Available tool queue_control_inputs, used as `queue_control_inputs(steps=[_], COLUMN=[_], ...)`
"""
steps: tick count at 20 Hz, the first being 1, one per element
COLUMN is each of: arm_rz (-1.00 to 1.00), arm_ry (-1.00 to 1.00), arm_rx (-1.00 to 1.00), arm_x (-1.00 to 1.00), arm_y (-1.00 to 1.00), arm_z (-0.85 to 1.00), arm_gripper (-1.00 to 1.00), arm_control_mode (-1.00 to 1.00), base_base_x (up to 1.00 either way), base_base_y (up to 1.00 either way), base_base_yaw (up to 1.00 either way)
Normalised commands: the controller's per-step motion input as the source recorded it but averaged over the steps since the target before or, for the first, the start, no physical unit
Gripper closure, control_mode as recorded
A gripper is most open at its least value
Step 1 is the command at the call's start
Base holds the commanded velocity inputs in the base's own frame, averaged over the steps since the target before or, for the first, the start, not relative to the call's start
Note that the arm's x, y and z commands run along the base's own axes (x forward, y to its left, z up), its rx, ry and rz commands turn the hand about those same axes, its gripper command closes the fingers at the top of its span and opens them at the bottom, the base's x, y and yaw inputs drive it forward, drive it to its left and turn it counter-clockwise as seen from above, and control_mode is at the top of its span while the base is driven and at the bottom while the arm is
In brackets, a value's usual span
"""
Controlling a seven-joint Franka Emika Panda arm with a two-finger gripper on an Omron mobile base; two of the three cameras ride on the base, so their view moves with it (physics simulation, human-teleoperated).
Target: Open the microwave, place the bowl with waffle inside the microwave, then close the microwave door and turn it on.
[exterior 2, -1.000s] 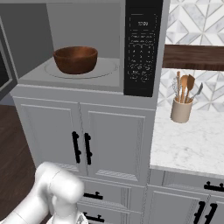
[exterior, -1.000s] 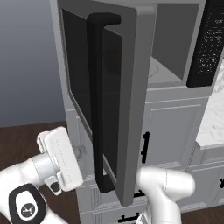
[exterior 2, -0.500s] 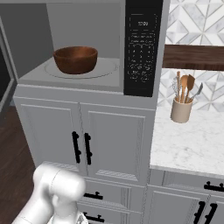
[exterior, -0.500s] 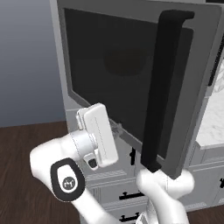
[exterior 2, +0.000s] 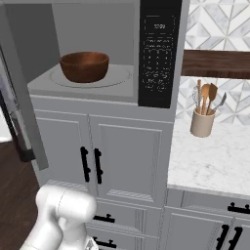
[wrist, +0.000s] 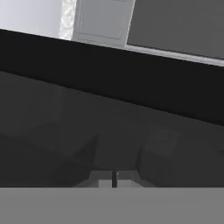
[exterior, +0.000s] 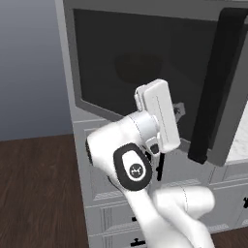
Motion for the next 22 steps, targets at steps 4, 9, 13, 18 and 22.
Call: queue_control_inputs(steps=[4, 9, 13, 18, 22], arm_rz=[0.11, 0.37, 0.39, 0.47, 0.55], arm_ry=[0.0, 0.28, 0.26, 0.14, 0.09], arm_rx=[0.05, 0.13, 0.01, 0.08, 0.04], arm_x=[0.97, 1.0, 1.0, 0.96, 0.99], arm_y=[-0.59, -0.29, 0.01, 0.04, 0.0], arm_z=[0.5, 0.08, -0.08, 0.0, -0.02], arm_gripper=[1.0, 1.0, 1.0, 1.0, 1.0], arm_control_mode=[-1.0, -1.0, -1.0, -1.0, -1.0], base_base_x=[0.0, 0.0, 0.0, 0.0, 0.0], base_base_y=[0.0, 0.0, 0.0, 0.0, 0.0], base_base_yaw=[0.0, 0.0, 0.0, 0.0, 0.0])
